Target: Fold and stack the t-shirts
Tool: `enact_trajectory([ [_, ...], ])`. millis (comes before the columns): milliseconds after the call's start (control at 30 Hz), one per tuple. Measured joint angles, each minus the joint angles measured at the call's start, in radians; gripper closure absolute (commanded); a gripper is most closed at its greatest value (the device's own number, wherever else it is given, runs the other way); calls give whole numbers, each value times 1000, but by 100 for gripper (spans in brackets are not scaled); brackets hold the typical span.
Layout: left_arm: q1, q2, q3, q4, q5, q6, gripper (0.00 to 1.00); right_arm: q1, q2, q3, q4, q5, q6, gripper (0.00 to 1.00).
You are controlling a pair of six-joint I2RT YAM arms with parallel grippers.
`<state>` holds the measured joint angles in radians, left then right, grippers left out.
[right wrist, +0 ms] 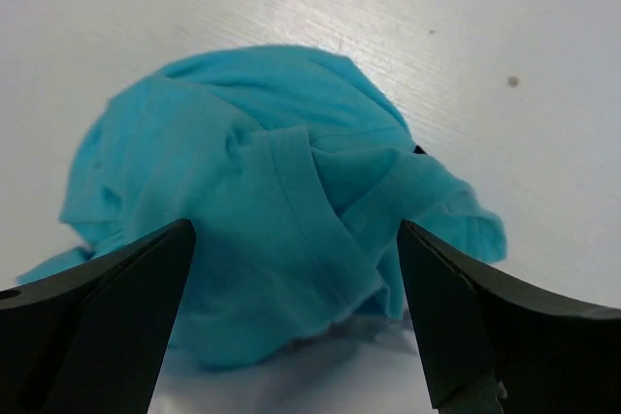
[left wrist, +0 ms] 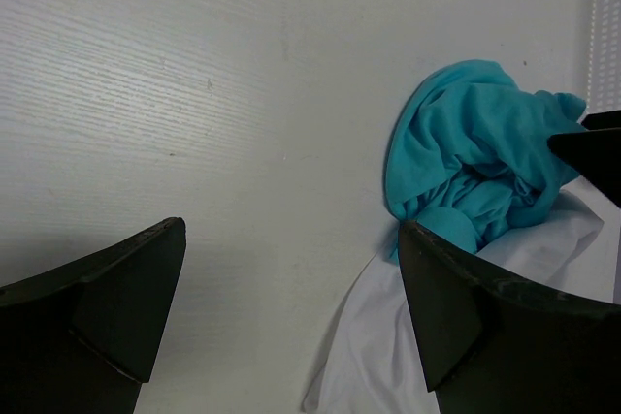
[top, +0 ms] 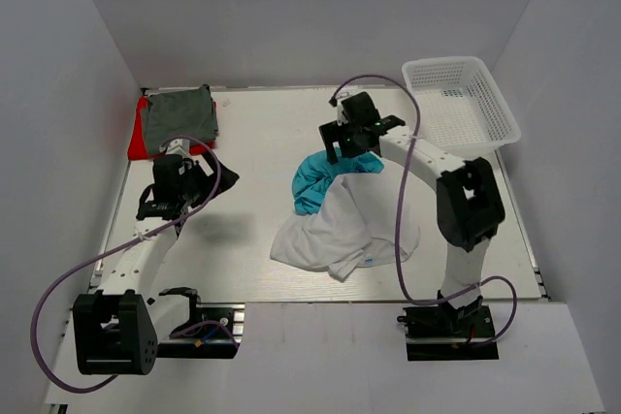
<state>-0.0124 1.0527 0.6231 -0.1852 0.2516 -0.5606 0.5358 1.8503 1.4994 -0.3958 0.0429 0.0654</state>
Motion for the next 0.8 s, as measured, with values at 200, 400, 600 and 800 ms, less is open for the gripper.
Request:
enact_trajectory([
  [200,0,23,-2,-23,-24,3,0,37,208,58,-64,13,-2,13],
  [400,0,26,-2,-56,-92,12,0,51,243,85,-68,-9,2,100],
  [600,2,23,-2,-58,-114,21,0,35,220,163,-66,-28,33,100],
  [800,2,-35,-34,-48,-111,43,0,-58,69,306,1,-26,76,100],
])
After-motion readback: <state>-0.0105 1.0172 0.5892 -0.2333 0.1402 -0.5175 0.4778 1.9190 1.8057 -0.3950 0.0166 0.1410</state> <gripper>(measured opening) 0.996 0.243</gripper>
